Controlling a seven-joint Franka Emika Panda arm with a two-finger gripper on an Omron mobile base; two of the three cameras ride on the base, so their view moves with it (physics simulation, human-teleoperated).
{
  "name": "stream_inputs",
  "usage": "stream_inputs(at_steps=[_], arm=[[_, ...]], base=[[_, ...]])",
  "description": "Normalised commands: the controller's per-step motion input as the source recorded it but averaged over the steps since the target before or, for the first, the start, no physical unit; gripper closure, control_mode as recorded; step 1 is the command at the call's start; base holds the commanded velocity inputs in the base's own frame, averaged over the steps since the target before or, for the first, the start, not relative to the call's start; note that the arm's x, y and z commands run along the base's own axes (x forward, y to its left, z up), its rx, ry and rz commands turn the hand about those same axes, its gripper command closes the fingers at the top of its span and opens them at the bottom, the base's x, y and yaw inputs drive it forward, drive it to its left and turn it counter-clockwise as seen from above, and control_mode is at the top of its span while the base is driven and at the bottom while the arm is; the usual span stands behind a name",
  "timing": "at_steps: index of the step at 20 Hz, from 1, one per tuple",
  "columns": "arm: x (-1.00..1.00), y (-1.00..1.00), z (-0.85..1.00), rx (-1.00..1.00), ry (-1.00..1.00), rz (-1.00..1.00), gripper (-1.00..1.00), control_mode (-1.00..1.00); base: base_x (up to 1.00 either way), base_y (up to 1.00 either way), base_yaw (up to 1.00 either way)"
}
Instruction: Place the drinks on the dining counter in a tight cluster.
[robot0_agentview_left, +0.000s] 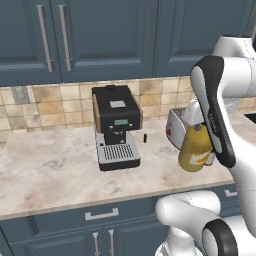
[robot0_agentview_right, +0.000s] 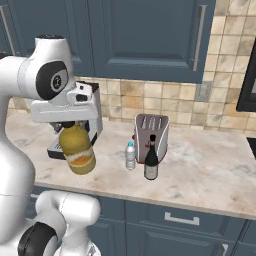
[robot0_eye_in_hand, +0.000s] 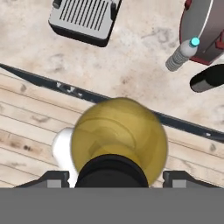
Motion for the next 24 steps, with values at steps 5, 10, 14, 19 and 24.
stream_inputs(at_steps=[5,10,14,19,24], arm=[[0.00,0.00,0.00,0.00,0.00,0.00,1.00,-1.00],[0.00,0.00,0.00,0.00,0.00,0.00,1.00,-1.00],[-0.13,0.00,0.00,0.00,0.00,0.00,1.00,1.00],[0.00,0.00,0.00,0.00,0.00,0.00,1.00,1.00],[0.00,0.00,0.00,0.00,0.00,0.00,1.00,1.00]], base=[[0.00,0.00,0.00],[0.00,0.00,0.00],[-0.44,0.00,-0.02],[-1.00,-0.01,-0.09],[-0.75,0.00,-0.22]])
